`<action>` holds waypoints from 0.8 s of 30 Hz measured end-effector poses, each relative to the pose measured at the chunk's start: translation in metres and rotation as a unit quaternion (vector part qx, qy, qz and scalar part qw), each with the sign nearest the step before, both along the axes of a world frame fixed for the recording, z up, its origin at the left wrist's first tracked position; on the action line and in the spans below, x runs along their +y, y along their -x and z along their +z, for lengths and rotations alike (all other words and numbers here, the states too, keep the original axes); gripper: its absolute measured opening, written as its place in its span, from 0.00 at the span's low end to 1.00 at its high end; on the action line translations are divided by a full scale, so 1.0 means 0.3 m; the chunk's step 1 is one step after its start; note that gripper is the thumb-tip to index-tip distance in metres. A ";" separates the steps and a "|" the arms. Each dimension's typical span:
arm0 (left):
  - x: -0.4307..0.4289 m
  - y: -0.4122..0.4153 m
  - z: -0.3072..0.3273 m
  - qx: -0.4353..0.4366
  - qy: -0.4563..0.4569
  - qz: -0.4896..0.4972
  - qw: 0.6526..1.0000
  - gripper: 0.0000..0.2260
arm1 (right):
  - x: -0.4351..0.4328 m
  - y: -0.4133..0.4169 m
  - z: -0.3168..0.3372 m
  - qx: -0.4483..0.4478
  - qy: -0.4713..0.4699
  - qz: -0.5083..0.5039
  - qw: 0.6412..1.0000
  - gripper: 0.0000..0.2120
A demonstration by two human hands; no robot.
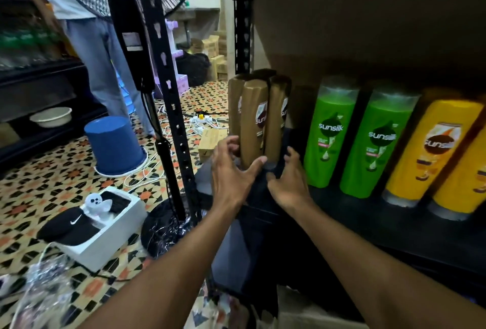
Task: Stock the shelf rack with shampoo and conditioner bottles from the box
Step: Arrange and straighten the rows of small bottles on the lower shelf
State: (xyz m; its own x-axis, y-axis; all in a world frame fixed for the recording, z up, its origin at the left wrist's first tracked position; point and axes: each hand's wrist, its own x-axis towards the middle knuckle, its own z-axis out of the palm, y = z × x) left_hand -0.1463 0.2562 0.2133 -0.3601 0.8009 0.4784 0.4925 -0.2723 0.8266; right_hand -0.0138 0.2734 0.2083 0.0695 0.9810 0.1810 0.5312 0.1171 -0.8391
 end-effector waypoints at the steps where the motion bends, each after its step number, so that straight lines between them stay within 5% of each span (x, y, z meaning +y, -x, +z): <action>1: 0.012 -0.001 0.000 -0.005 -0.002 0.004 1.000 0.29 | 0.026 0.007 -0.004 -0.006 -0.004 0.000 1.000 0.39; 13: 0.034 0.047 -0.035 0.072 -0.010 0.046 0.996 0.24 | 0.167 0.036 -0.018 -0.008 -0.054 -0.002 0.999 0.39; 24: -0.127 0.104 0.041 0.079 0.108 -0.036 0.990 0.16 | -0.154 -0.033 -0.027 -0.046 -0.068 -0.073 0.994 0.41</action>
